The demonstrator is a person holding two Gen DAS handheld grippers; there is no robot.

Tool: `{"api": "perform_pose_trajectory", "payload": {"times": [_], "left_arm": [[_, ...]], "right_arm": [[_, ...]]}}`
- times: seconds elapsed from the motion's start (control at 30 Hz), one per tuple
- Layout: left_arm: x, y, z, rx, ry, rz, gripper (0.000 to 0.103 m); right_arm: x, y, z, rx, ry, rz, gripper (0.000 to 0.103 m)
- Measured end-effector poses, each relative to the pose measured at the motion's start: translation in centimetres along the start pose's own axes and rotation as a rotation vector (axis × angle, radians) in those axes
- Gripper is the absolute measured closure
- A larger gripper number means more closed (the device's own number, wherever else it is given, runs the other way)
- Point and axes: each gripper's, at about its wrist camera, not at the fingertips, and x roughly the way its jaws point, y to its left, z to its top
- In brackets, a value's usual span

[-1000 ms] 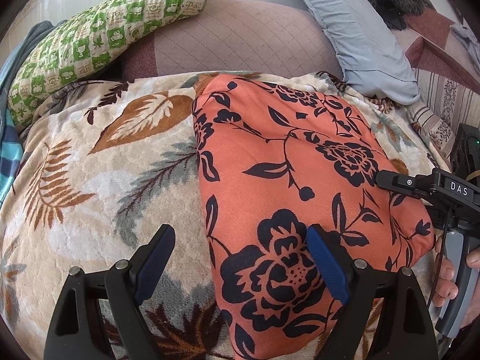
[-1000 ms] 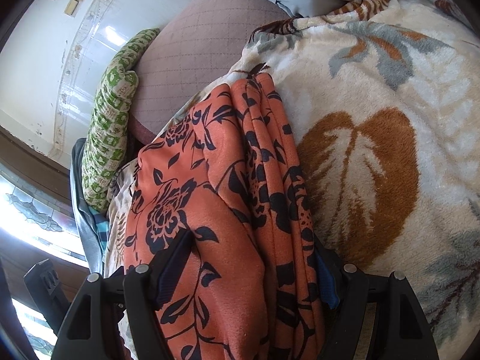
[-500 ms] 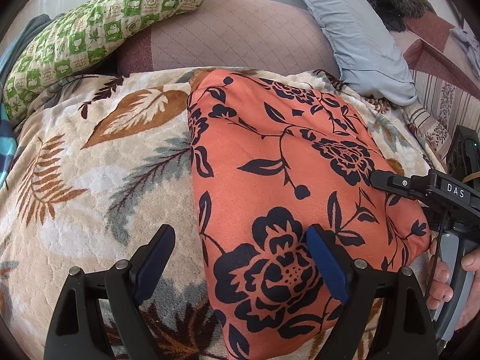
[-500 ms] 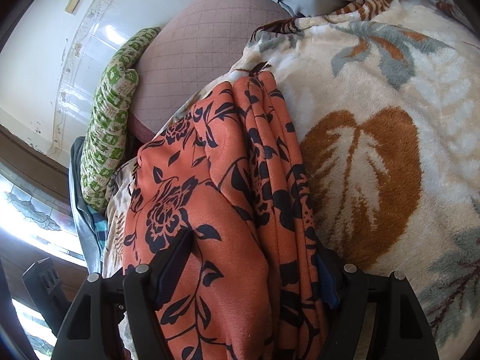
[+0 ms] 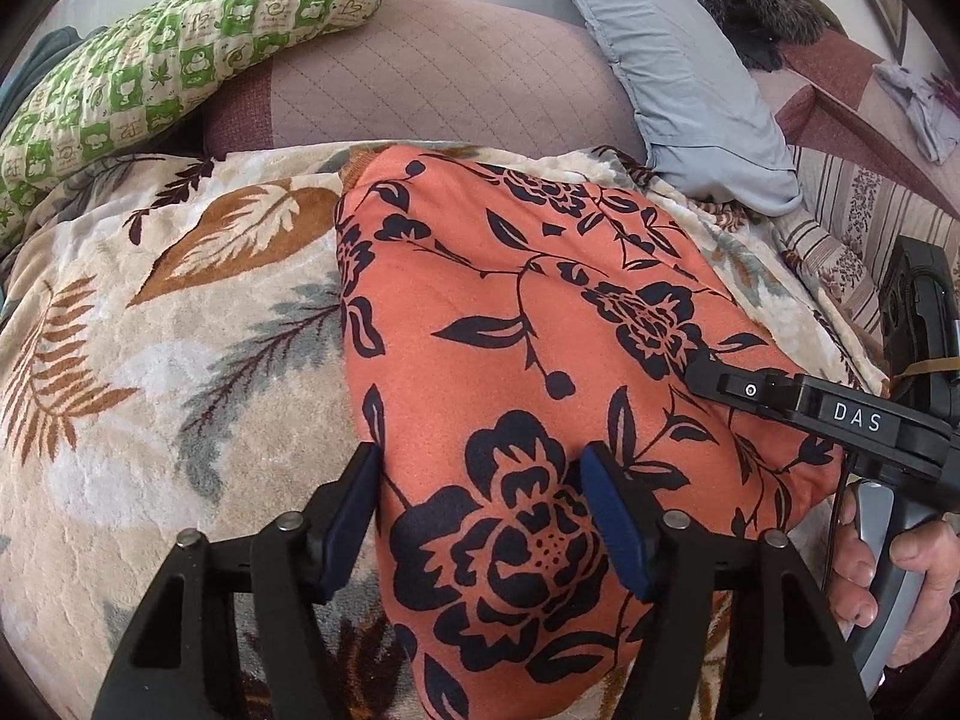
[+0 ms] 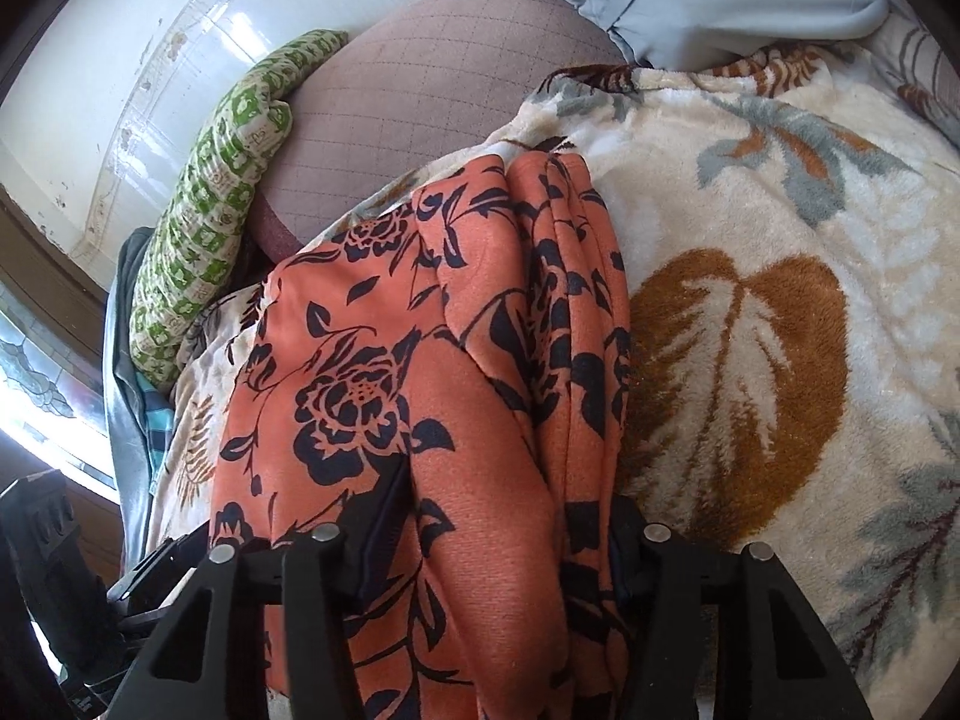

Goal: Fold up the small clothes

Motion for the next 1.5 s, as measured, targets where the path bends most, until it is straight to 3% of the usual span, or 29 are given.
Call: {"api": "perform_pose_trajectory", "payload": {"times": [0.1,0.27,0.67,0.83,0.87,0.93,0.97,1.03,1.1,1.13,1.17,1.2,1.27,1.33,1.43,1.5], "left_arm": [[-0.3,0.4,0.1,-0.012,-0.009,-0.008,0.053],[-1.0,-0.1,0.2,0.01,-0.03,0.017,0.063],[-6.5,-0.4,0.4,0.032,-0.075,0.069,0.069],[-9.9,-0.4,-1.4,0.072,-0.095,0.113,0.08],[-10.4,-0.4,-2.0,0.077,-0.088,0.085,0.093],[-11.1,-0.7,-3.3,0.087,-0.06,0.056,0.095],[-11.2,-1.2,-3.9,0.108,-0.048,0.096,0.095],[-11.1,-1.5,-4.8,0.153,-0.04,0.186,0.094],[-11.3,-0.1,-5.4,0.114,-0.036,0.206,0.094],[-11.4,1.2,-5.3,0.063,-0.026,0.192,0.093],[-11.4,2.6,-5.2,0.005,-0.021,0.176,0.08],[-11.3,4.0,-5.1,-0.05,-0.023,0.163,0.054],[-10.8,6.5,-5.0,-0.156,-0.033,0.146,0.032],[-10.3,8.1,-4.9,-0.238,-0.033,0.077,0.032],[-9.4,8.2,-4.5,-0.282,-0.045,-0.047,0.031],[-8.5,7.5,-4.0,-0.271,-0.029,-0.097,0.022]], "right_arm": [[-0.3,0.5,0.0,-0.025,-0.012,-0.014,0.056],[-0.9,1.5,-0.1,-0.06,-0.036,-0.031,0.059],[-4.6,6.0,-1.4,-0.142,-0.102,0.06,0.063],[-4.6,7.2,-3.0,-0.125,-0.054,0.135,0.063],[-4.5,7.4,-3.5,-0.11,-0.033,0.154,0.063],[-4.2,7.6,-4.9,-0.068,0.016,0.219,0.063],[-4.1,7.9,-5.6,-0.057,0.027,0.232,0.063],[-4.4,8.6,-6.5,-0.078,0.015,0.148,0.063],[-4.0,8.0,-6.9,-0.055,0.03,0.078,0.063],[-3.7,7.2,-7.0,-0.029,0.042,0.059,0.063],[-3.5,6.3,-7.0,0.0,0.056,0.049,0.063],[-3.2,5.4,-7.0,0.027,0.074,0.054,0.062],[-2.7,4.0,-7.0,0.09,0.102,0.093,0.055],[-2.5,3.2,-6.9,0.139,0.12,0.123,0.052],[-2.2,3.5,-6.7,0.111,0.133,0.117,0.049],[-1.8,3.7,-6.5,0.105,0.144,0.121,0.046]]}}
